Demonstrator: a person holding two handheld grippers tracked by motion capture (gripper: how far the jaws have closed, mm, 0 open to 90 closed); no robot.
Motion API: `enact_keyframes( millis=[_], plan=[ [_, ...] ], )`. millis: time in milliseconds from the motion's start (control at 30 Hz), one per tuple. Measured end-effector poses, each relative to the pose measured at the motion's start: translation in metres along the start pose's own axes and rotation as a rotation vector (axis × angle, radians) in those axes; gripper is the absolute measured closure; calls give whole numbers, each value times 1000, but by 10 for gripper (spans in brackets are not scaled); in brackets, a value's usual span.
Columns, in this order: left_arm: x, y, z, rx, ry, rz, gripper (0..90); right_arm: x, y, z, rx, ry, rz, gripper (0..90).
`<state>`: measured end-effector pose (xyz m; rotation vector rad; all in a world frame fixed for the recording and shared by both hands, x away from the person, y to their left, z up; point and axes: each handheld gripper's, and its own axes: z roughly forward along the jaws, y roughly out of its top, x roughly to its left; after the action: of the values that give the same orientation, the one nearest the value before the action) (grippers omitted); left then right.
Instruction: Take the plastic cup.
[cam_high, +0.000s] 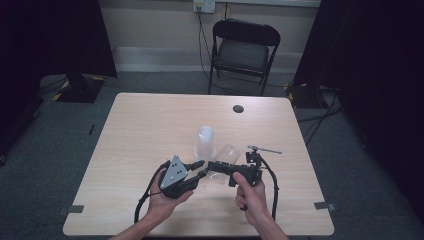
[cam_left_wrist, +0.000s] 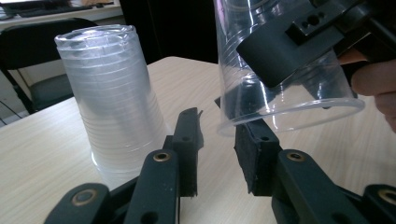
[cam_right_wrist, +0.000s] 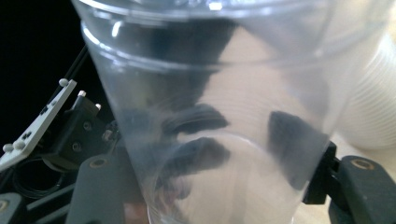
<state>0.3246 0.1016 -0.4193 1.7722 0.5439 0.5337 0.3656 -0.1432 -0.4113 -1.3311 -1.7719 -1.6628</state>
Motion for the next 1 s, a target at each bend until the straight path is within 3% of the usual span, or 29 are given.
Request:
enact_keyframes(
  millis=[200,500,633,800,867,1000],
  plan=[
    [-4,0,1,-11,-6,32,729,2,-2,4,19,18,34,363],
    [-7,-1,2,-22,48,63,716,7,-6,12,57,40,50,365],
    [-10,-3,3,-32,77,84,717,7,-7,15,58,28,47,365],
    [-12,-3,3,-37,84,92,714,8,-8,16,64,36,59,365],
    [-13,-3,4,-42,77,84,737,8,-9,17,66,33,62,365],
    [-15,-3,3,-21,93,122,789,8,-9,16,57,27,49,354]
  ],
)
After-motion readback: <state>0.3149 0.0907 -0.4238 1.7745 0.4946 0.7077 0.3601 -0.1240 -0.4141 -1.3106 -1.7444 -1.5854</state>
